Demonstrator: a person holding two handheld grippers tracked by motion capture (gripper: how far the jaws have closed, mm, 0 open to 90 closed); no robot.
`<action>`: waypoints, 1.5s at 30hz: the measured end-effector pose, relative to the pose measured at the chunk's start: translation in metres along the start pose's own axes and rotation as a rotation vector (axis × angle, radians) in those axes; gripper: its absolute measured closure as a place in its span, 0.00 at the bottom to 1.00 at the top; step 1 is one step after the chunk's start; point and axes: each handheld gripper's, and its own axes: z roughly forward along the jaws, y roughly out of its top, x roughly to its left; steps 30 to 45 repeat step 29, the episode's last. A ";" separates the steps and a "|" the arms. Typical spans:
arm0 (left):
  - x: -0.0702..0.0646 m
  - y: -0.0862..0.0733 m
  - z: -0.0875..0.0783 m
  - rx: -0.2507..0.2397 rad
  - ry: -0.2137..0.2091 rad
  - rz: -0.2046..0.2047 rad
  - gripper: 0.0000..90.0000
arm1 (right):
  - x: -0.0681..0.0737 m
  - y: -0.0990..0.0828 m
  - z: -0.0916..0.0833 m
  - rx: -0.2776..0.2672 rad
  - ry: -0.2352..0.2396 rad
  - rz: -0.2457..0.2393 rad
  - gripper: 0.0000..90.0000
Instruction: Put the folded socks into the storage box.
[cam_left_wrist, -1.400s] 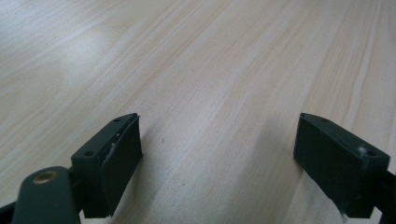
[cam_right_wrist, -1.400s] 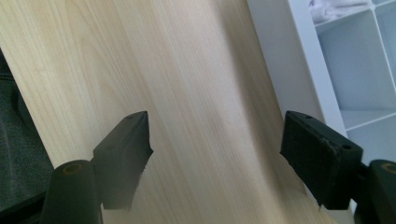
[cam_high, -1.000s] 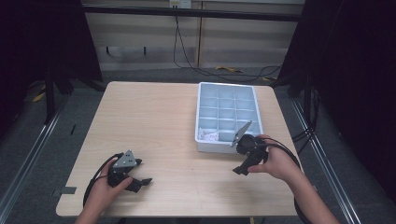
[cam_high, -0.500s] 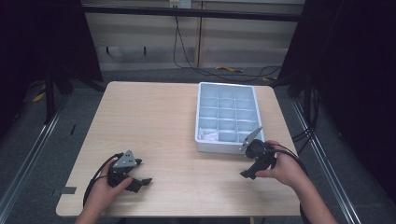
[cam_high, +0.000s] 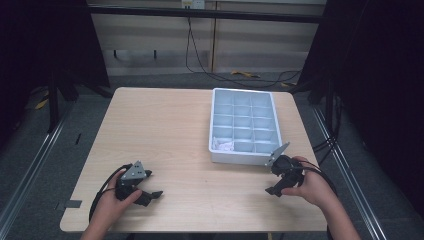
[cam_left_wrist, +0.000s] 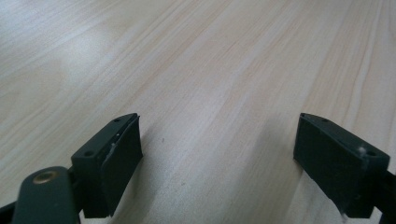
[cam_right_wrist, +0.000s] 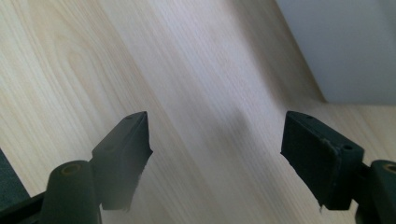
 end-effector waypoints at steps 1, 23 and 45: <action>0.000 0.000 0.000 0.000 0.000 0.000 0.17 | 0.000 -0.002 0.000 0.007 -0.005 0.010 0.26; 0.000 0.000 0.000 0.000 0.000 0.000 0.17 | -0.006 -0.044 0.008 -0.014 -0.020 0.089 0.24; 0.000 0.000 0.000 0.000 0.000 0.000 0.17 | -0.005 -0.048 0.009 -0.039 -0.012 0.104 0.23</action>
